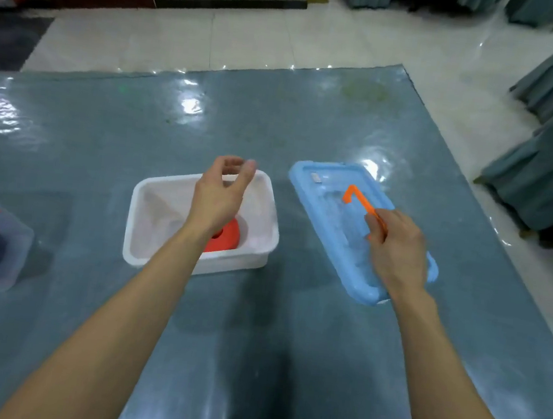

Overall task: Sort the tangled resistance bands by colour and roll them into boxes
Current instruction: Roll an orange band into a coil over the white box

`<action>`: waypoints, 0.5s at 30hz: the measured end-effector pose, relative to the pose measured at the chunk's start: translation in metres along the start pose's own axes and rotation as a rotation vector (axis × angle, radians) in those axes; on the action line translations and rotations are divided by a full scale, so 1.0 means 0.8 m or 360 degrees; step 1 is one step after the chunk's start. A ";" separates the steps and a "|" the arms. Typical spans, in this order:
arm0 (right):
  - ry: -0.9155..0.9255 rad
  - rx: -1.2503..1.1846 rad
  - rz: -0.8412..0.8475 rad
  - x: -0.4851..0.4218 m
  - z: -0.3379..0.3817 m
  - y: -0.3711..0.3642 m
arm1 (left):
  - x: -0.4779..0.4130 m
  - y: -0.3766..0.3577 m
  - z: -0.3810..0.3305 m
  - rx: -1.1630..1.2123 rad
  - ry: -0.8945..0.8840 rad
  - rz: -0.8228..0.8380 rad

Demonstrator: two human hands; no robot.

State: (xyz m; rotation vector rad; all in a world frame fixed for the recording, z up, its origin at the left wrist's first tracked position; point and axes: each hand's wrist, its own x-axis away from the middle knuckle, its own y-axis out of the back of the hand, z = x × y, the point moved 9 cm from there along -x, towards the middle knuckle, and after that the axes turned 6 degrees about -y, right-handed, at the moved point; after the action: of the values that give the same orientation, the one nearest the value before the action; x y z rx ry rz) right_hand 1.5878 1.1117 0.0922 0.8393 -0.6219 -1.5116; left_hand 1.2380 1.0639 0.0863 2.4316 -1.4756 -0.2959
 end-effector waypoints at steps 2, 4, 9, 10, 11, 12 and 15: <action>0.0238 0.0018 0.0126 -0.010 0.056 -0.014 | -0.004 0.020 0.007 0.0335 0.0239 -0.0062; 0.0461 -0.0025 0.0240 -0.013 0.113 -0.037 | 0.003 0.057 0.026 0.0394 0.0358 -0.0166; 0.0875 -0.0042 0.0590 -0.020 0.245 -0.130 | 0.062 0.171 0.091 -0.0165 0.0356 -0.0525; 0.0924 -0.0014 0.0658 -0.021 0.267 -0.153 | 0.073 0.185 0.105 -0.0219 0.0374 -0.0571; 0.0959 0.0024 0.0734 -0.020 0.286 -0.175 | 0.082 0.196 0.118 -0.0257 0.0399 -0.0605; 0.0977 0.0072 0.0813 -0.018 0.300 -0.197 | 0.088 0.203 0.130 -0.0292 0.0418 -0.0627; 0.0964 0.0197 0.0991 -0.009 0.315 -0.244 | 0.098 0.212 0.154 -0.0408 0.0433 -0.0668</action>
State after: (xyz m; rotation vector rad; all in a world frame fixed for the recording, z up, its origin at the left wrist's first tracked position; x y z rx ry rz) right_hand 1.2695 1.1199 0.0878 1.0190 -0.4587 -0.6138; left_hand 1.0935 0.9039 0.0265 2.4306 -0.7597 -0.2115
